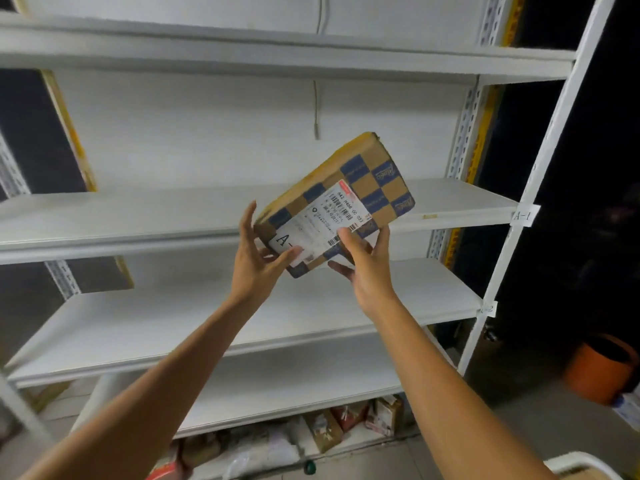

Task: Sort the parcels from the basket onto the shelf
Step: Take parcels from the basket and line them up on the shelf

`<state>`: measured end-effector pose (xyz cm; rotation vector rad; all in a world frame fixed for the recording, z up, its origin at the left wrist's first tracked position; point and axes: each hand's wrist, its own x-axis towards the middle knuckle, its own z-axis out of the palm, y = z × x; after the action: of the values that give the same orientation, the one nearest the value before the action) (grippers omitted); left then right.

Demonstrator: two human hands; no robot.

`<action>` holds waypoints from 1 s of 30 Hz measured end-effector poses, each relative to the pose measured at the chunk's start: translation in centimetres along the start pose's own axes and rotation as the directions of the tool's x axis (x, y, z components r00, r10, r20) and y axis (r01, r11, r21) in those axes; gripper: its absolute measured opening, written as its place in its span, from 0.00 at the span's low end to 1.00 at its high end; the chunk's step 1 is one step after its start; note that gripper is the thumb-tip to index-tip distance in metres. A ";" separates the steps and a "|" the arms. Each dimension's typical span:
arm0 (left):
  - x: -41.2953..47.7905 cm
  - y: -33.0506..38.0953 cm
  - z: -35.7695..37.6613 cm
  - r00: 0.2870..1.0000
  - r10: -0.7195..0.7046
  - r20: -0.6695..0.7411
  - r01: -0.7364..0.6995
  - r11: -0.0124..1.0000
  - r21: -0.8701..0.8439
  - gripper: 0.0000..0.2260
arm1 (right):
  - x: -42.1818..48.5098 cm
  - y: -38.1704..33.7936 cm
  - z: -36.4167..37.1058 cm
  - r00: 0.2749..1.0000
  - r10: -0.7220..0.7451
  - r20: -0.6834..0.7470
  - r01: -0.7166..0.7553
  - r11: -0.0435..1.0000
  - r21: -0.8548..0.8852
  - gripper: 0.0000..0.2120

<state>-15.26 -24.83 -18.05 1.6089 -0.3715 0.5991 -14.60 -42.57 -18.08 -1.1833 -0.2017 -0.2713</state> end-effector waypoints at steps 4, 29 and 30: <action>0.6 -0.9 -1.9 0.999 -0.024 -0.023 0.023 0.999 -0.048 0.28 | 0.4 1.3 3.8 0.998 -0.002 0.068 0.006 0.998 -0.056 0.32; 17.6 -9.2 -7.8 0.982 -0.168 -0.085 0.183 0.958 0.220 0.31 | 20.0 8.9 11.2 0.981 -0.123 0.151 0.193 0.718 -0.669 0.19; 18.5 -9.9 -7.7 0.979 -0.188 -0.080 0.202 0.947 0.249 0.32 | 21.2 9.5 11.0 0.983 -0.088 0.161 0.176 0.694 -0.698 0.17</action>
<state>4.10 -13.97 -15.09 1.8463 -0.0926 0.5551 8.35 -31.17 -16.13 -1.9745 -0.2986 -0.4313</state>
